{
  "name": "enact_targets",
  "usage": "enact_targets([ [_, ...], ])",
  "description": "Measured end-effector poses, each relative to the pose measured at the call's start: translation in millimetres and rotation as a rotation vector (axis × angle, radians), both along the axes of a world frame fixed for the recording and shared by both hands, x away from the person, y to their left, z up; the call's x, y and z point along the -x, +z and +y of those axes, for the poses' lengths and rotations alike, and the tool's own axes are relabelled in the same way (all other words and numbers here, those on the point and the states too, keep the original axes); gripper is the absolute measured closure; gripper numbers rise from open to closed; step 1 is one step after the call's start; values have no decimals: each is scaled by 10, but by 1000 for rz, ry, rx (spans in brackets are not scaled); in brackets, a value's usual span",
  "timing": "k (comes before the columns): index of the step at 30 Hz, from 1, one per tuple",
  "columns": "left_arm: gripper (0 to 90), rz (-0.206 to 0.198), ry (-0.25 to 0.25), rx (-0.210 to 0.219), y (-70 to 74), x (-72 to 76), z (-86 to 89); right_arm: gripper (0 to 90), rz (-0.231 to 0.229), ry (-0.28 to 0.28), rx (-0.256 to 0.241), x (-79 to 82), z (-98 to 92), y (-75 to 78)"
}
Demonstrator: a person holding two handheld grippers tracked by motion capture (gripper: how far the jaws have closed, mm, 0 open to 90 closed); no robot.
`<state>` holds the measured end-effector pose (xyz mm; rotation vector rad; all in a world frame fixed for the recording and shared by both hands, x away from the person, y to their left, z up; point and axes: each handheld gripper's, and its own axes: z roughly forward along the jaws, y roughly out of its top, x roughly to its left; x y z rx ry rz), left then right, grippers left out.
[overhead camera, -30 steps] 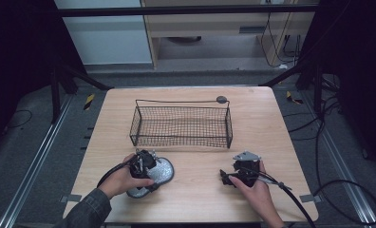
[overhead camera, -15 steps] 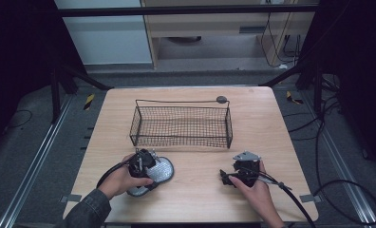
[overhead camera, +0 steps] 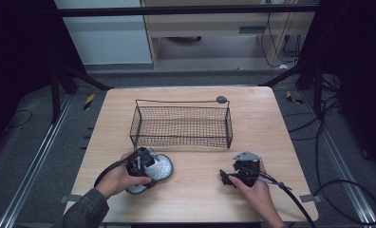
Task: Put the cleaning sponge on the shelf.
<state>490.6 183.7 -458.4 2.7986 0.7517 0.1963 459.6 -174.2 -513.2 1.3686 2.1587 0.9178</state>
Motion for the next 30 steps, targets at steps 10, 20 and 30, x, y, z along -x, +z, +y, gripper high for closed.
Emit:
enact_targets([
  [10, 136, -19, -13, -5, 98, -24, 22, 4, 0, 0, 1, -1, 0, 0],
  [20, 141, -37, -34, -7, 178, -13, 7, 4, 0, 0, 1, -1, 0, 0],
  [30, 144, -66, -49, -9, 318, -48, -29, 4, 0, 1, 0, -1, -1, 0],
])
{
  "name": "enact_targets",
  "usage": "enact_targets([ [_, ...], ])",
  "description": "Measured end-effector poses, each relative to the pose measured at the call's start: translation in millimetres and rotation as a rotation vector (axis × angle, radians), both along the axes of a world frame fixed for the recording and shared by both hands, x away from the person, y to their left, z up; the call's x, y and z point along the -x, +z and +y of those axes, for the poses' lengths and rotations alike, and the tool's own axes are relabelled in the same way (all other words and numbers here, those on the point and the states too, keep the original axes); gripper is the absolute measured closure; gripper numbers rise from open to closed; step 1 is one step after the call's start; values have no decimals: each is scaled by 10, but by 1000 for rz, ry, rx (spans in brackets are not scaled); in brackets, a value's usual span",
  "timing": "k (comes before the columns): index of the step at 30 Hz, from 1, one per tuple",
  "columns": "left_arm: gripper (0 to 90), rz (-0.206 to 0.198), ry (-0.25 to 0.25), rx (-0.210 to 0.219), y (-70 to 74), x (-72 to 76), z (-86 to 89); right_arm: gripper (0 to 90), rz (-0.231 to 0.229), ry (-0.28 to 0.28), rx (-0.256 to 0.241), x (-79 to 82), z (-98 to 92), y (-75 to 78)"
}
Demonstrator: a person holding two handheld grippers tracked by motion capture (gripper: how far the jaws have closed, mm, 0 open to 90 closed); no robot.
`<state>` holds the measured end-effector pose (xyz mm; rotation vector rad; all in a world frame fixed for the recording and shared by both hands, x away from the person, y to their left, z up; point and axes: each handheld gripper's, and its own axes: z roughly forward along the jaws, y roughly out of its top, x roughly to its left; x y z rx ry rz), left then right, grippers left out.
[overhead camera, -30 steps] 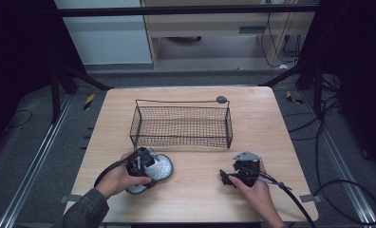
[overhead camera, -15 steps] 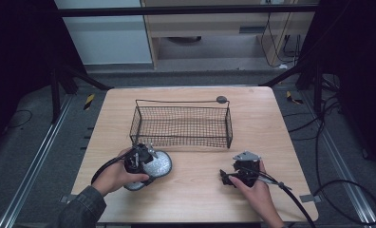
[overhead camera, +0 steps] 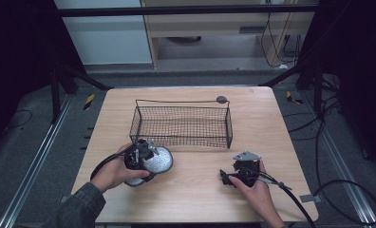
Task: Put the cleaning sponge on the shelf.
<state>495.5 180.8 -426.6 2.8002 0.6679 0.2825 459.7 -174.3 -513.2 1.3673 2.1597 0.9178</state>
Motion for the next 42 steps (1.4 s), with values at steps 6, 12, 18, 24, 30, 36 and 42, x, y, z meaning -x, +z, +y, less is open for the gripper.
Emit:
enact_targets([
  [6, 145, -16, -13, -2, 99, -19, -26, 4, 0, 0, 0, 0, 0, 0],
  [12, 147, -34, -27, -3, 177, -36, -47, 4, 0, 0, 0, 0, 0, 0],
  [18, 147, -45, -34, -2, 249, -39, -52, 4, 0, 0, 0, 0, 0, 0],
  [24, 147, -59, -38, -7, 328, -45, -27, 4, -1, 1, 0, 0, 0, 0],
  [30, 147, -73, -42, -11, 430, -65, 9, 4, 0, 0, 0, 0, 0, 0],
  [36, 147, -92, -51, -19, 549, -87, 43, 4, -1, 0, 0, 0, 0, 0],
  [42, 147, -102, -51, -19, 613, -96, 57, 4, -1, 1, 2, 0, -1, -1],
])
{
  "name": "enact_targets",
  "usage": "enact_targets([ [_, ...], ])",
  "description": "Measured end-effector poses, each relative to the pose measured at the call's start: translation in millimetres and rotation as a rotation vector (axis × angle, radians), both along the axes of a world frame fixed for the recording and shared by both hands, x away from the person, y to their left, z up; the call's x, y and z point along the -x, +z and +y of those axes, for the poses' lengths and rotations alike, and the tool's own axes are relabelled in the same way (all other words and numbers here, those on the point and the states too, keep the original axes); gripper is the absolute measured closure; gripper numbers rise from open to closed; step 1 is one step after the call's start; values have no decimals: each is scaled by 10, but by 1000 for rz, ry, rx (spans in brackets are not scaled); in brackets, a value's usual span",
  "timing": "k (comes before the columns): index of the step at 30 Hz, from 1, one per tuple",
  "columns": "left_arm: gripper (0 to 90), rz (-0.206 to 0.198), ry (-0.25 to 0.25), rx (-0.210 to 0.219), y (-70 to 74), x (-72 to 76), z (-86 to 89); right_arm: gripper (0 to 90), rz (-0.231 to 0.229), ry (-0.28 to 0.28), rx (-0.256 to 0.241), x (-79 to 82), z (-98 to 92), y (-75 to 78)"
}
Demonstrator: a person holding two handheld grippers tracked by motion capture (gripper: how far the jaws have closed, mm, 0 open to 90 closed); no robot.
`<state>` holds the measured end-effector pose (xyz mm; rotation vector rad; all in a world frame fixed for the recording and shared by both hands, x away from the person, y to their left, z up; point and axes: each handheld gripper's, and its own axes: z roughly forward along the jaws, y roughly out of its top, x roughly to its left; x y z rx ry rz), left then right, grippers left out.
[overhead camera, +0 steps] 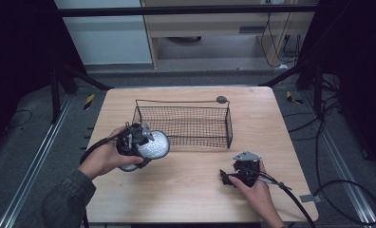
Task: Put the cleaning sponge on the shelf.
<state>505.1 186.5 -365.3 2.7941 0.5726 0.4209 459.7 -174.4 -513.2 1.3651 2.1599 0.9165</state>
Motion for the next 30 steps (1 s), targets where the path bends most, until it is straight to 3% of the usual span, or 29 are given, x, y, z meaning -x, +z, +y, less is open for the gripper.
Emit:
enact_targets([
  [12, 147, -22, -9, -13, 129, -69, 13, 4, 2, -1, -1, 1, 1, 0],
  [22, 146, -42, -17, -52, 234, -178, 17, 4, 2, -1, -1, 1, 1, 0],
  [30, 146, -50, -16, -51, 282, -261, 24, 4, 2, -1, -2, 1, 2, 0],
])
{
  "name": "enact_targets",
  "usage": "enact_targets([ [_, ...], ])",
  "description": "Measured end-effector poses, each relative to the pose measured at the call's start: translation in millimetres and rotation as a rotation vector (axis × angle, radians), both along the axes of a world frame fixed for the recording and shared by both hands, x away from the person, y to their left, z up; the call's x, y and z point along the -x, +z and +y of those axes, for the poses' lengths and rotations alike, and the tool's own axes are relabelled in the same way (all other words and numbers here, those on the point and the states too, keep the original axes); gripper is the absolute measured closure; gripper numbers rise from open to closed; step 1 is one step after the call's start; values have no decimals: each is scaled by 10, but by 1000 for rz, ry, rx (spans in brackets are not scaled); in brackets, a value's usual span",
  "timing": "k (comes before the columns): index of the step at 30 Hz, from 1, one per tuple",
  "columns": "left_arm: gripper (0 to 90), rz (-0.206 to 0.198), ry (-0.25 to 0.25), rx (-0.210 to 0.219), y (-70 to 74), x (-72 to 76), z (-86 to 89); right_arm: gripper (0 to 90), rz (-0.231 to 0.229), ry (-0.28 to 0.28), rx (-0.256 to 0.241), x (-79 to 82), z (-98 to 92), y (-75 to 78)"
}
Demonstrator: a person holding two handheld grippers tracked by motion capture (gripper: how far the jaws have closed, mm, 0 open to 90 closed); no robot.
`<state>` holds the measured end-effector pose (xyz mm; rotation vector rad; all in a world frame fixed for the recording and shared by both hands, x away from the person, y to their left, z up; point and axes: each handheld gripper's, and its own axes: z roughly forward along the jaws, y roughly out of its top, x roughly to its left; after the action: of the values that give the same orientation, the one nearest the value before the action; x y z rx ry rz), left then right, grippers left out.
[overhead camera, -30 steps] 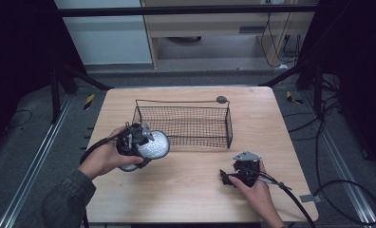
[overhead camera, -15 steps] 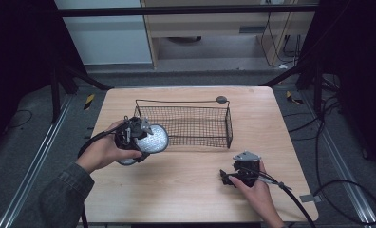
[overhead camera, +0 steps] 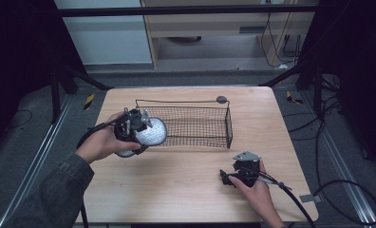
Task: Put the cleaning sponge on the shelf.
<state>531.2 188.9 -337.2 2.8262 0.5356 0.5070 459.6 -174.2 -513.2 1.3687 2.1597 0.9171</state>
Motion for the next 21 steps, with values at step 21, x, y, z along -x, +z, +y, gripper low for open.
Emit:
enact_targets([
  [21, 146, -21, -1, -8, 73, -91, 17, 4, 0, 0, 0, 0, 0, 0],
])
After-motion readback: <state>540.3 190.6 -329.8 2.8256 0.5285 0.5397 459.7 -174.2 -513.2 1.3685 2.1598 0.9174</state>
